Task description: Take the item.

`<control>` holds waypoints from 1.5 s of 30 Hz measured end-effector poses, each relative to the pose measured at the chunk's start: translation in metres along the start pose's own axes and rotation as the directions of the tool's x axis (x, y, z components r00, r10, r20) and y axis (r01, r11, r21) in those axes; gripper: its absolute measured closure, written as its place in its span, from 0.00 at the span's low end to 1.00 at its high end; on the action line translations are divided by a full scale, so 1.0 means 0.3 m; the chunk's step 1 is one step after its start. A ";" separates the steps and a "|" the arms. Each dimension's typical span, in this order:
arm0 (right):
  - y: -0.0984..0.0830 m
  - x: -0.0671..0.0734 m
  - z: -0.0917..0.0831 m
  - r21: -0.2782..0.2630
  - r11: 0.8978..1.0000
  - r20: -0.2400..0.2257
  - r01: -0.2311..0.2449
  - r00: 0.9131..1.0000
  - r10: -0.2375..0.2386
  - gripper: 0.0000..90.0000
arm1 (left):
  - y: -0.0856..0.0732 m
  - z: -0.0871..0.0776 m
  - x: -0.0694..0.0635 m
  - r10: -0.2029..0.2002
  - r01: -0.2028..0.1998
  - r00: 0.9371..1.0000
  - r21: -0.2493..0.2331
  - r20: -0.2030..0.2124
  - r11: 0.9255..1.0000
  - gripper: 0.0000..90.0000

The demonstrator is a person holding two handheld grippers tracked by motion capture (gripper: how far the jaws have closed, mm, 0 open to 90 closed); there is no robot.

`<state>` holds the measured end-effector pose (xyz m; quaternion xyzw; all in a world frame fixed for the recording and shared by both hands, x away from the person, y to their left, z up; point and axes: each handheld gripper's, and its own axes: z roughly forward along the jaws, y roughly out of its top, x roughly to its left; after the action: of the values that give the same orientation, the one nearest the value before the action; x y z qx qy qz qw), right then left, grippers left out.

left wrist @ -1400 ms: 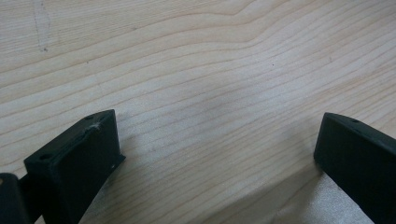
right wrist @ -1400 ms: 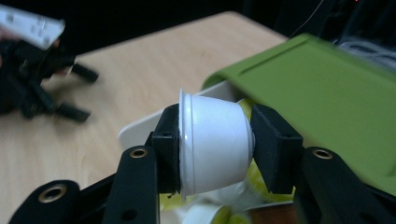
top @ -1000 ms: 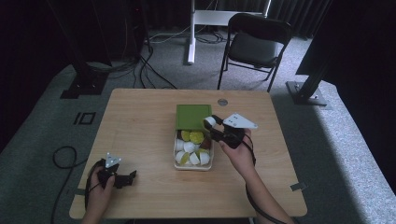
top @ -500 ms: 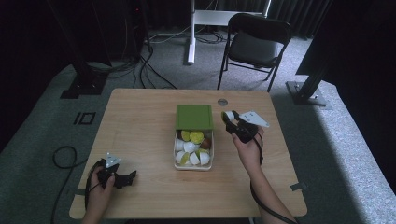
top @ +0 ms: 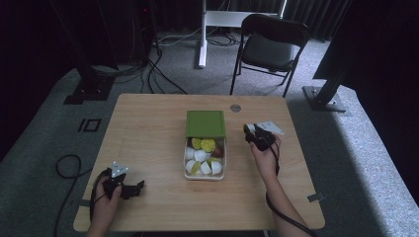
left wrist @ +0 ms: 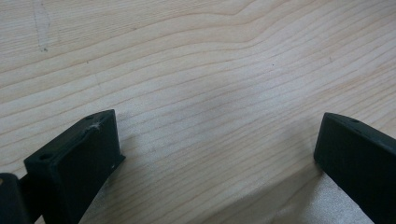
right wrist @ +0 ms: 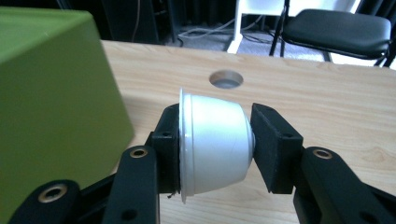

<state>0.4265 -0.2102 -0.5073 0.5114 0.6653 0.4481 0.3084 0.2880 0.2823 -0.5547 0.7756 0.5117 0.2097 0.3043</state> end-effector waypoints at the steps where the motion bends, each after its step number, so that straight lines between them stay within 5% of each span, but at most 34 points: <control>1: -0.004 -0.005 0.006 0.001 1.000 0.006 -0.008 1.000 0.008 0.63 | 0.000 0.000 0.000 0.000 0.000 1.000 0.000 0.000 1.000 0.01; 16: -0.058 -0.047 0.108 0.096 0.995 0.027 -0.036 0.999 0.033 0.63 | 0.000 0.000 0.000 0.000 0.000 1.000 0.000 0.000 1.000 0.01; 35: -0.101 -0.077 0.139 0.176 0.981 0.002 -0.077 0.997 0.078 0.58 | 0.000 0.000 0.000 0.000 0.000 1.000 0.000 0.000 1.000 0.01; 45: -0.050 -0.091 0.075 0.085 0.995 -0.030 -0.045 0.998 0.048 0.45 | 0.000 0.000 0.000 0.000 0.000 1.000 0.000 0.000 1.000 0.01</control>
<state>0.4477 -0.2311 -0.5316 0.5321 0.6763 0.4347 0.2655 0.2880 0.2823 -0.5547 0.7756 0.5118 0.2097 0.3042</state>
